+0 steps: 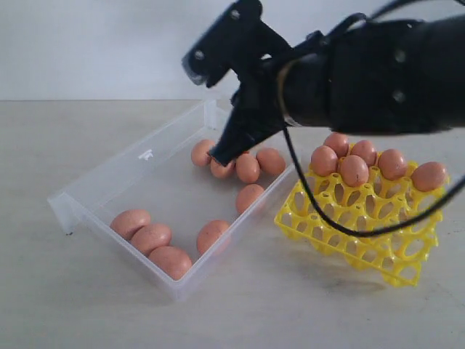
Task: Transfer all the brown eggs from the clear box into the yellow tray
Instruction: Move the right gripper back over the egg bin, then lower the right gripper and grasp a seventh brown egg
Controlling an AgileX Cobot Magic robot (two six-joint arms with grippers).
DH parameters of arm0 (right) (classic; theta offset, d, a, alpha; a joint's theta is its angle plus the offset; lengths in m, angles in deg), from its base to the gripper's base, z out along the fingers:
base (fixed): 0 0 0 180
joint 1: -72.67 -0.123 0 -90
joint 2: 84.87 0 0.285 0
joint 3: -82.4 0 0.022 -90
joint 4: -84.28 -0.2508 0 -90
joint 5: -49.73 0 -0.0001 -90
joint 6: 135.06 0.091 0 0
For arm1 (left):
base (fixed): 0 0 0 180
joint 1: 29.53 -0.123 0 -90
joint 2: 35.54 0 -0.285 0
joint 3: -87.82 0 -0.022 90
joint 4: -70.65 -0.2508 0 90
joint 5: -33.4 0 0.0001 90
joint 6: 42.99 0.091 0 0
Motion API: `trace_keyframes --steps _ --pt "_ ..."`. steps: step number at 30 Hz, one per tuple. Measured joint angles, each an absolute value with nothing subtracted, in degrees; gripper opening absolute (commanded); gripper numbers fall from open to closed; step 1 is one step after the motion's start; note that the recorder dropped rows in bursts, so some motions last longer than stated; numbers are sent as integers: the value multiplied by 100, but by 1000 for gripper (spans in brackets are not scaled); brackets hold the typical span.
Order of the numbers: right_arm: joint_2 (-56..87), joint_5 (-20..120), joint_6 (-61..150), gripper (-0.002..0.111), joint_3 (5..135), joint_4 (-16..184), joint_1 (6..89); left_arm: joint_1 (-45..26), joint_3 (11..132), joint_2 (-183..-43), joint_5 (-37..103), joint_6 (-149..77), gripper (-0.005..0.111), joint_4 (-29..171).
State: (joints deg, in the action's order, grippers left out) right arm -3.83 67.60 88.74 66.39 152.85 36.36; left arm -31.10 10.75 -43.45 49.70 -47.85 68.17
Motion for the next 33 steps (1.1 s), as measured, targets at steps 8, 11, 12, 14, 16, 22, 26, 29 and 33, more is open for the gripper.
trace_keyframes --steps 8,11,12,14,16,22,26,29,33 --pt "-2691 10641 3451 0 10175 8670 3882 -3110 1075 -4345 4970 -4785 4 6817" --pt "-3185 10509 3754 8 10754 8428 4008 -3110 1075 -4345 4970 -4785 4 6817" --pt "-3396 10208 4167 18 10999 8383 4118 -3110 1075 -4345 4970 -4785 4 6817" --pt "-3589 9983 4608 38 11144 8371 4273 -3110 1075 -4345 4970 -4785 4 6817" --pt "-3685 10042 4715 51 11168 8371 4386 -3110 1075 -4345 4970 -4785 4 6817" --pt "-3901 9961 5139 50 11175 8428 4899 -3110 1075 -4345 4970 -4785 4 6817" --pt "-4120 9909 5160 50 11175 8428 5162 -3110 1075 -4345 4970 -4785 4 6817" --pt "-4232 9896 5099 50 11182 8428 5199 -3110 1075 -4345 4970 -4785 4 6817" --pt "-4363 9763 4958 50 11226 8304 5199 -3110 1075 -4345 4970 -4785 4 6817"
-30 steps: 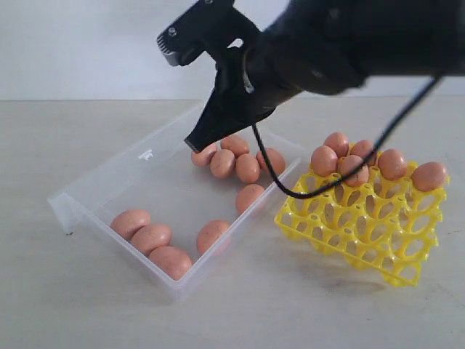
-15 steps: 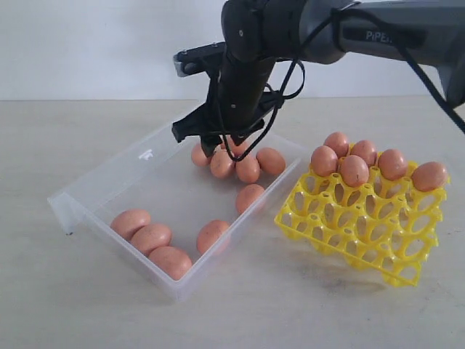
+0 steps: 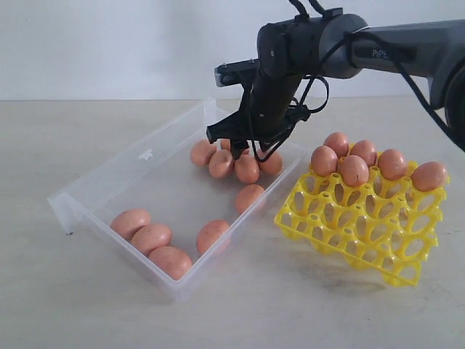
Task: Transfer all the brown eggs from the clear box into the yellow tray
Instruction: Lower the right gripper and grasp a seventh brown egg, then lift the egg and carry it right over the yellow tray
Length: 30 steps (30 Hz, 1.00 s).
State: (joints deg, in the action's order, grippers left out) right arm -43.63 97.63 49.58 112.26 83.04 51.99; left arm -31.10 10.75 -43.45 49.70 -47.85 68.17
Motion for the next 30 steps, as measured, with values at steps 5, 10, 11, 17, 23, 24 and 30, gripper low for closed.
trace_keyframes --steps 5,10,11,17,23,24,30 --pt "-4647 9788 4943 50 11229 8231 5199 -3110 1075 -4345 4970 -4785 4 6817" --pt "-4733 9861 4690 50 11203 8210 5199 -3110 1075 -4345 4970 -4785 4 6817" --pt "-4733 9861 4678 49 11203 8210 5199 -3110 1075 -4345 4970 -4785 4 6817" --pt "-4733 9868 4644 0 11203 8222 5199 -3110 1075 -4345 4970 -4785 4 6817" --pt "-4733 9868 4600 0 11203 8229 5199 -3110 1075 -4345 4970 -4785 4 6817" --pt "-4733 9868 4600 0 11203 8229 5199 -3110 1075 -4345 4970 -4785 4 6817" --pt "-4454 9799 4494 0 11195 8296 5199 -3110 1075 -4345 4970 -4785 4 6817"
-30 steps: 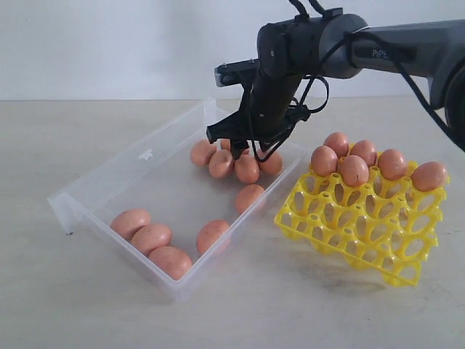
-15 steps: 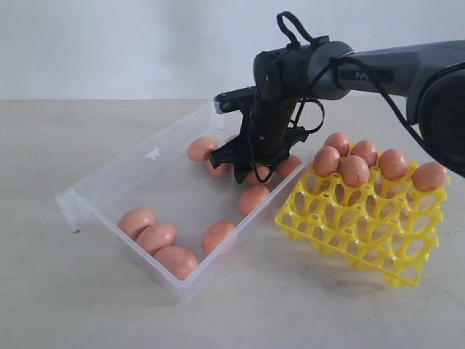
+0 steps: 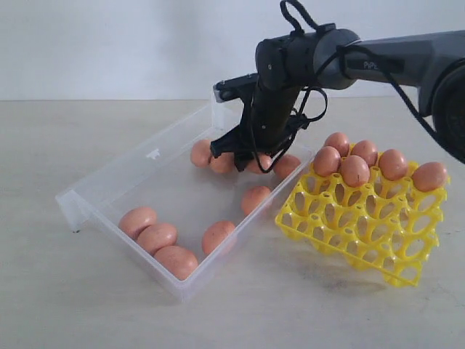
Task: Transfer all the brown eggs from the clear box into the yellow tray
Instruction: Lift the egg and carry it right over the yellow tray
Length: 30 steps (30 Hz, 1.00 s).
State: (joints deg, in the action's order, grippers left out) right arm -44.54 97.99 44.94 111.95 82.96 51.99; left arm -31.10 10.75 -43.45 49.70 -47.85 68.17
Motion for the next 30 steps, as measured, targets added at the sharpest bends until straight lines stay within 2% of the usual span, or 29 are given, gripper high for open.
trace_keyframes --steps 17,21,30 --pt "-2675 9049 4494 0 10878 8279 5199 -3110 1075 -4345 4970 -4785 4 6817" --pt "-2191 8219 4494 0 9948 8208 5199 -3110 1075 -4345 4970 -4785 4 6817" --pt "-785 5036 4494 0 6954 7791 5199 -3110 1075 -4345 4970 -4785 4 6817"
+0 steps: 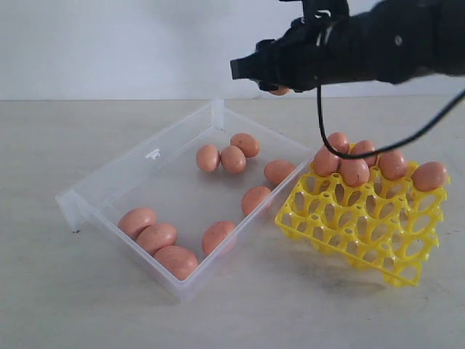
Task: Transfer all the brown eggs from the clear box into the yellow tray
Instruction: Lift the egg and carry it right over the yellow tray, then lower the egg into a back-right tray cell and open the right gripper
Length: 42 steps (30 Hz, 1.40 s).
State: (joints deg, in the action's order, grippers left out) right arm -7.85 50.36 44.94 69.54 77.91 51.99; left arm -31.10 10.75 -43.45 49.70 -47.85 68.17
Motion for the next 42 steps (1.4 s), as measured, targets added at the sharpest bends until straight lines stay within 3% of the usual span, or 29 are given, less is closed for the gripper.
trace_keyframes --steps 6,10,16,21,25,32,36,42 --pt "-236 3497 4494 0 5538 7290 5214 -3110 1075 -4345 4970 -4785 4 6817" --pt "-26 2345 4494 0 4955 5817 5476 -3110 1075 -4345 4970 -4785 4 6817" --pt "-15 1267 4494 0 4518 3376 6298 -3110 1075 -4345 4970 -4785 4 6817" --pt "5 1314 5067 0 4450 3306 7230 -3110 1075 -4345 4970 -4785 4 6817" --pt "14 1324 7611 0 4437 6093 8206 -3110 1075 -4345 4970 -4785 4 6817" --pt "-719 -1481 11918 0 4922 11968 9967 -3110 1075 -4345 4970 -4785 4 6817" --pt "-1070 -1821 12385 0 5082 14395 10466 -3110 1075 -4345 4970 -4785 4 6817" --pt "-1123 -1921 12299 0 5030 17017 10355 -3110 1075 -4345 4970 -4785 4 6817"
